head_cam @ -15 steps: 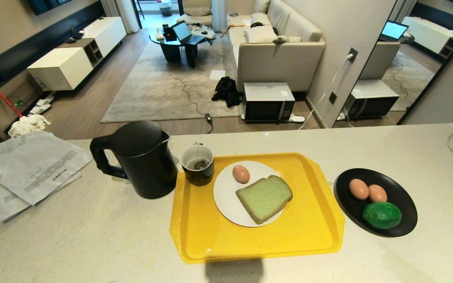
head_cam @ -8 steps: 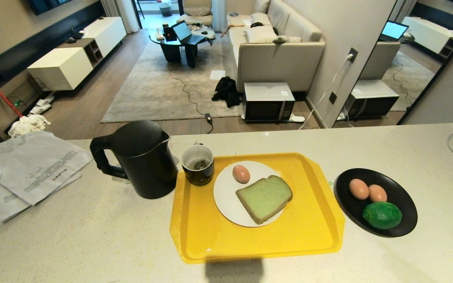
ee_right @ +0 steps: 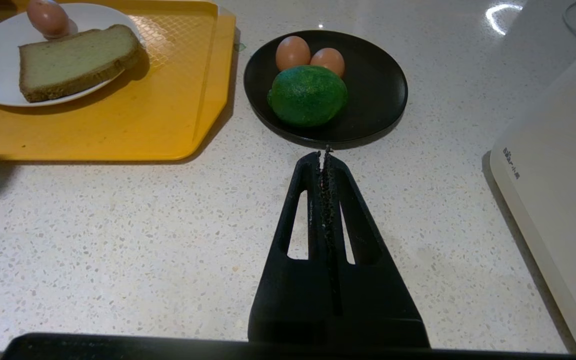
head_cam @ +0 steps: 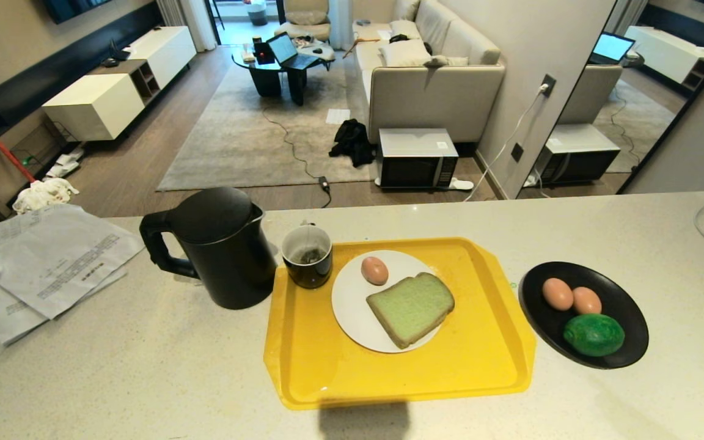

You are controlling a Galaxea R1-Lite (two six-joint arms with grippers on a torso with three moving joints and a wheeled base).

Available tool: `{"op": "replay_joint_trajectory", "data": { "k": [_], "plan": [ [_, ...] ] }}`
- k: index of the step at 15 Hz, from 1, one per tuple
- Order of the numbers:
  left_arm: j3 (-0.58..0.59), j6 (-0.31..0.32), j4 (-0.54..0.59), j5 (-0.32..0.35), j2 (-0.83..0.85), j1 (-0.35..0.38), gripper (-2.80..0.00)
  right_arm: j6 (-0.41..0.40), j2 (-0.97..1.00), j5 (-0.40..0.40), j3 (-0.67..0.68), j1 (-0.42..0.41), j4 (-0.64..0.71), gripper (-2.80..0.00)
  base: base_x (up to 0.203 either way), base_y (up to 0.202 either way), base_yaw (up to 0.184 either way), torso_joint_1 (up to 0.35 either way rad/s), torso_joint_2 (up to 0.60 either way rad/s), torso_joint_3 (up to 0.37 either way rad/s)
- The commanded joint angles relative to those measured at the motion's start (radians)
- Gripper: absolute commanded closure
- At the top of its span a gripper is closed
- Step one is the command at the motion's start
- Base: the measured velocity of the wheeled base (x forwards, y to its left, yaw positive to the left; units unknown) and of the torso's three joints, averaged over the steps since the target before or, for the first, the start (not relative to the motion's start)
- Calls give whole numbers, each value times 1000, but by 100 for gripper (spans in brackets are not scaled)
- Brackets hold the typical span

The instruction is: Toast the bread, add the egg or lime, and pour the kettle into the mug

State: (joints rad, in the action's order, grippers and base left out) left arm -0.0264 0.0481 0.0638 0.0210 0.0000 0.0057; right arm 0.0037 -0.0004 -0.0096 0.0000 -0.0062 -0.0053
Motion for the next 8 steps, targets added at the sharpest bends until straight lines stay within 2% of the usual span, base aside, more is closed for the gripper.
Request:
{"op": "replay_joint_trajectory", "data": {
  "k": [1, 8],
  "plan": [
    [0, -2, 1, -4, 0, 0, 0, -1, 0, 0, 0, 0, -1, 0, 0, 0, 0, 0, 0, 0],
    [-10, 14, 30, 7, 0, 0, 0, 0, 0, 0, 0, 0, -1, 0, 0, 0, 0, 0, 0, 0]
  ]
}}
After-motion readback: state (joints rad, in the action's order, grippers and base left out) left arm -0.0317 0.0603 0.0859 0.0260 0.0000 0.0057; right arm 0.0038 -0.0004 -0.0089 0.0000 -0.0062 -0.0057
